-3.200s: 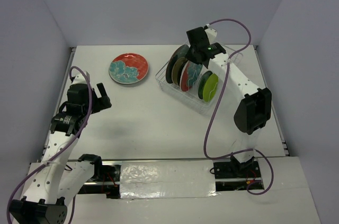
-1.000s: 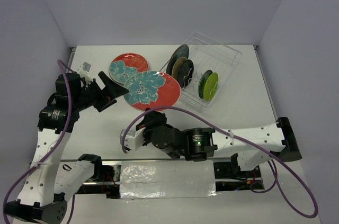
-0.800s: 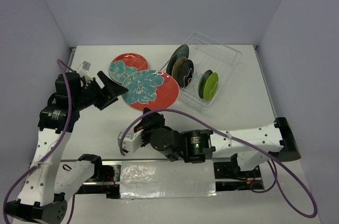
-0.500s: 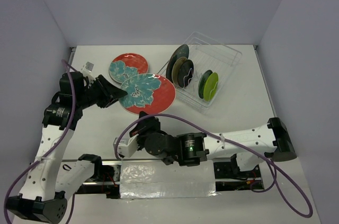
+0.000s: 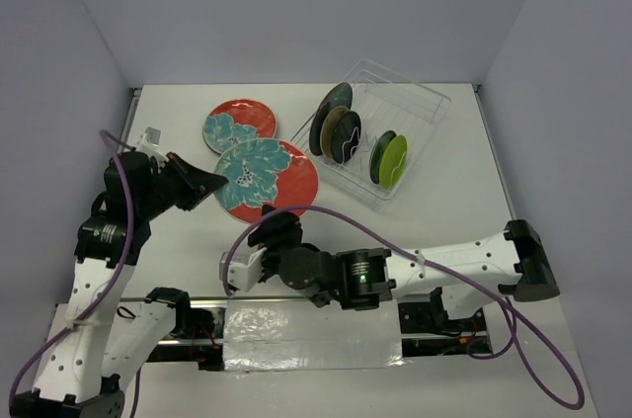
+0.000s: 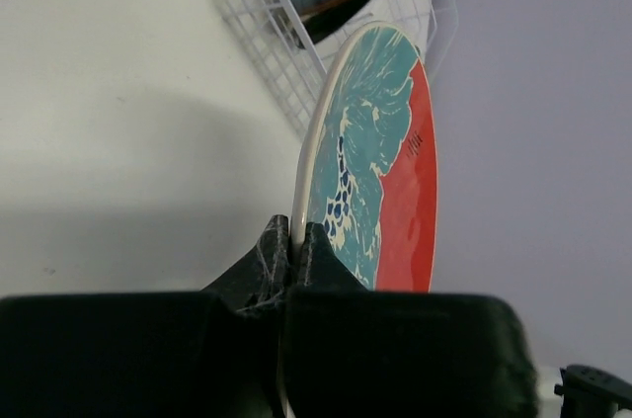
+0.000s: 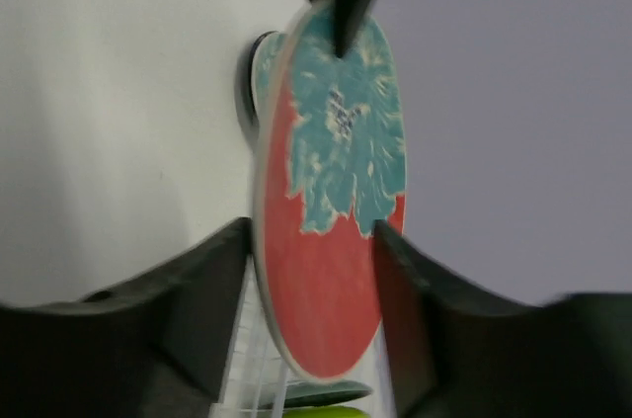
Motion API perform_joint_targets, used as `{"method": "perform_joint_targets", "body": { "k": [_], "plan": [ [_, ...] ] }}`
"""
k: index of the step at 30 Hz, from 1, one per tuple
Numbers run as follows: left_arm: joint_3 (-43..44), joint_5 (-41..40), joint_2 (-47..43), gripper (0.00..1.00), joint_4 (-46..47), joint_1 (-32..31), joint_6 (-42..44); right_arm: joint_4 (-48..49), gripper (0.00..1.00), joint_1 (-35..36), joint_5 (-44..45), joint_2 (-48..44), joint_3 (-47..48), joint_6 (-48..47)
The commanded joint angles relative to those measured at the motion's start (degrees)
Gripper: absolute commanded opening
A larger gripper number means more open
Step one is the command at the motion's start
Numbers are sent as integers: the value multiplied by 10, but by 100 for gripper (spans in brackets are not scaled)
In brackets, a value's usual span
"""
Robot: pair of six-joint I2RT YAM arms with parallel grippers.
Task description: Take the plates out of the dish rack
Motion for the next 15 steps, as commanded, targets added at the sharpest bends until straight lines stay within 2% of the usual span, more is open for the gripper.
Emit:
{"method": "perform_joint_targets", "body": {
  "k": [1, 2, 8, 11, 15],
  "plan": [
    [11, -73, -52, 0, 70, 3, -29, 68, 65, -10, -6, -86, -12, 67],
    [13, -85, -56, 0, 68, 2, -34, 61, 75, -10, -8, -96, -18, 78],
    [32, -178, -56, 0, 42, 2, -68, 40, 96, -14, -4, -194, -59, 163],
    [44, -253, -38, 0, 40, 3, -67, 14, 100, -14, 14, -254, -57, 231],
    [26, -281, 14, 0, 100, 9, -59, -76, 100, -13, 27, -301, -16, 345]
  ]
}}
